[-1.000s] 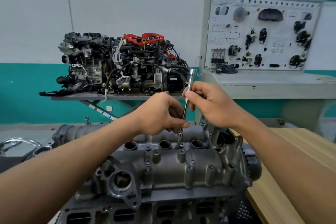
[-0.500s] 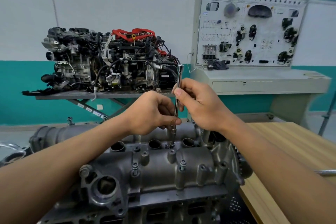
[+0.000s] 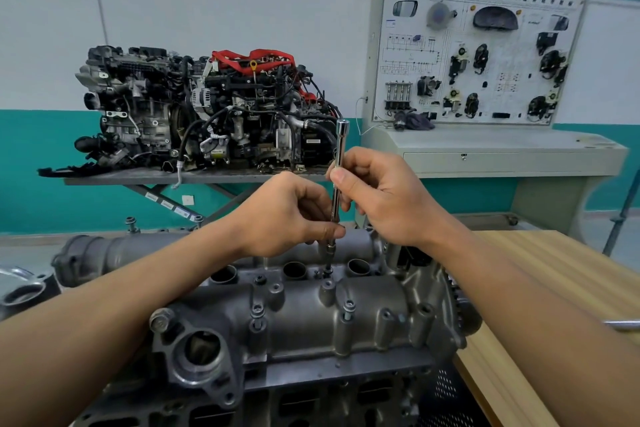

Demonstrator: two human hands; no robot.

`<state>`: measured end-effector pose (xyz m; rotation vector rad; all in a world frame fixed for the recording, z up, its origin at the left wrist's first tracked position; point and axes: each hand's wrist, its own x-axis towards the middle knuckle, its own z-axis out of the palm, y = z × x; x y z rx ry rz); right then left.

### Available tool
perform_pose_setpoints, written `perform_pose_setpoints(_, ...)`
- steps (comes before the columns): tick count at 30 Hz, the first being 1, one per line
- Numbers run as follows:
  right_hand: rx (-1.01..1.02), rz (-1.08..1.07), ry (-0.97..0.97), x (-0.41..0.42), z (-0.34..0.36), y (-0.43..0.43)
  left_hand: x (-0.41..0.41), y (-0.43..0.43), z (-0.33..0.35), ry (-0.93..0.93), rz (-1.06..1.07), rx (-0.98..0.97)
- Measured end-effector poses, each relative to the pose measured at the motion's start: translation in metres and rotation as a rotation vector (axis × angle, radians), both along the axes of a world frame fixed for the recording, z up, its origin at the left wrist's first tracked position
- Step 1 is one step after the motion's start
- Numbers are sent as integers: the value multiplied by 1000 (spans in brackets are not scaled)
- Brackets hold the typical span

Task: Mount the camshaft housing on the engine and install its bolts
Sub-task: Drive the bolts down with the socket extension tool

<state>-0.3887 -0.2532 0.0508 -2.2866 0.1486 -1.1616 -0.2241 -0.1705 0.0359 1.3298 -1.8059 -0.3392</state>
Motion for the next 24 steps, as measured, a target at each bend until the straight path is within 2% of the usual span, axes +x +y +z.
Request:
perform_pose_setpoints(5,151,46,-27,2,-1,-5,-2,3,1,11,7,-32)
perform_pose_setpoints(11,233,79,-41,1,-1,-5,-2,4,2,-15,4,-46)
perform_pose_setpoints(17,255,187,-27,-1,-1,-2,2,6,1,-53,-44,-12)
perform_pose_setpoints(24,223,182,-11,-3,-1,-4,2,6,0,-34,-45,5)
